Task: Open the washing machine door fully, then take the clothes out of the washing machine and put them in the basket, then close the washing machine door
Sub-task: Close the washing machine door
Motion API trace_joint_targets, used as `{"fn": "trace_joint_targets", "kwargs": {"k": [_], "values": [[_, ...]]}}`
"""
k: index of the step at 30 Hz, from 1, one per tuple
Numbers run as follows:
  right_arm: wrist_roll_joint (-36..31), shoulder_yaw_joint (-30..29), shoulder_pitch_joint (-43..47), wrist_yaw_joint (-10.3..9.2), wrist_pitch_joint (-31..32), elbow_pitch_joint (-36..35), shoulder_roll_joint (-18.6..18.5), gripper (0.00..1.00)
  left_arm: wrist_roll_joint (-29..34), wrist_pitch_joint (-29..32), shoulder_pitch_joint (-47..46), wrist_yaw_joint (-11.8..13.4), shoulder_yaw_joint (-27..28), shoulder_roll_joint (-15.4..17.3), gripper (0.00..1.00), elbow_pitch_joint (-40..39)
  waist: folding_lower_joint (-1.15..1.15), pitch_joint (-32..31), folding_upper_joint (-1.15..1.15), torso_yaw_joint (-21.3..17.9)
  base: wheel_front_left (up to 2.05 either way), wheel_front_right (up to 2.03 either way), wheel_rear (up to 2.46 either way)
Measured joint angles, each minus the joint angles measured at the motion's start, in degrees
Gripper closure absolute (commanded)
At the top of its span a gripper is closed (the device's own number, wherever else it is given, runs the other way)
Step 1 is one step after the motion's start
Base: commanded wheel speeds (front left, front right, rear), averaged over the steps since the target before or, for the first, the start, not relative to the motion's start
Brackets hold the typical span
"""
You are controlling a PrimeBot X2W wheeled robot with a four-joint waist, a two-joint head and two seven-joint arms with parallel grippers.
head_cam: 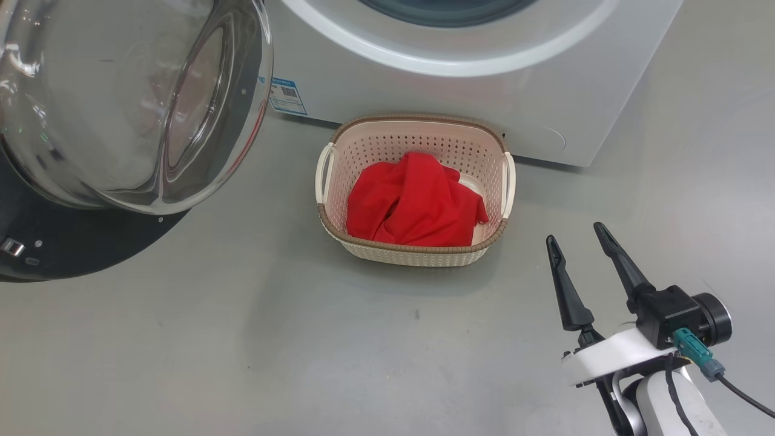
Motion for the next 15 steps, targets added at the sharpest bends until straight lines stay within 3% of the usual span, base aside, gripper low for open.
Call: {"fn": "trace_joint_targets", "kwargs": {"k": [15], "values": [[0.0,-0.2,-0.6,-0.01,0.0,0.0,-0.4,0.00,-0.1,6.7,-2.5,-1.3,-4.2,0.6,1.00,3.7,0.00,0.7,0.00,0.2,0.00,0.00,0.00]]}}
